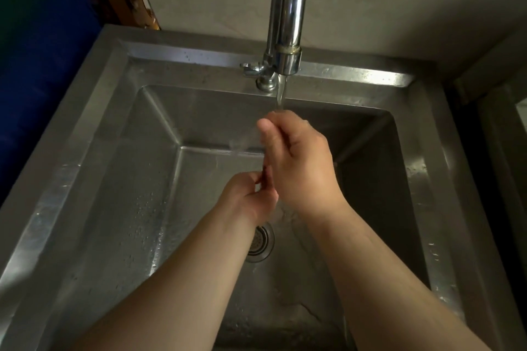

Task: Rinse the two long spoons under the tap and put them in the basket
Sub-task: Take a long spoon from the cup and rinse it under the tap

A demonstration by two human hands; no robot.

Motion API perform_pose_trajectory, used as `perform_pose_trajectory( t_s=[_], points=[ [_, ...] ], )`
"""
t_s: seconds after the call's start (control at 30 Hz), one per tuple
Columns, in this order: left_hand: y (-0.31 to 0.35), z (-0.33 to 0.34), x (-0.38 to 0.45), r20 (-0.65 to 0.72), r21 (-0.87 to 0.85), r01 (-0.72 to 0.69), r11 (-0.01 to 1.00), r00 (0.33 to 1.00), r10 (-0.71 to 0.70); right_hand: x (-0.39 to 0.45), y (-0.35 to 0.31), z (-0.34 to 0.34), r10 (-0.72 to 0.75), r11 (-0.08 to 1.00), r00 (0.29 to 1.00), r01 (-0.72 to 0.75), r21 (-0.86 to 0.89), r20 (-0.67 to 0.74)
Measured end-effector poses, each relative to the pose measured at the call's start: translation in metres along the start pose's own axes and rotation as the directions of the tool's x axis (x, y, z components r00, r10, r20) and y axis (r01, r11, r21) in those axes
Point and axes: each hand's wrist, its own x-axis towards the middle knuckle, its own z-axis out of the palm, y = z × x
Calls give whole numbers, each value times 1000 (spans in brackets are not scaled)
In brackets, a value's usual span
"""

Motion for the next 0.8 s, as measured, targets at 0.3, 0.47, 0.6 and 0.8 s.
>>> perform_pose_trajectory(
  t_s=[0.3, 0.47, 0.6, 0.8],
  points=[
    [31, 9, -2, -65, -232, -332, 914, 943, 326, -62, 52, -19, 500, 866, 838, -481, 136, -220],
    [32, 12, -4, -3, 111, -606, 788, 793, 610, -122, 100, -1, 638, 766, 765, -642, -34, -87],
    [35, 4, 7, 134, 530, -694, 487, 636, 760, -164, 142, 17, 776, 626, 630, -767, -138, 17],
    [19, -17, 22, 272, 724, -652, 224, 568, 777, -199, 198, 49, 942, 331, 331, -944, 6, 49]
  ],
)
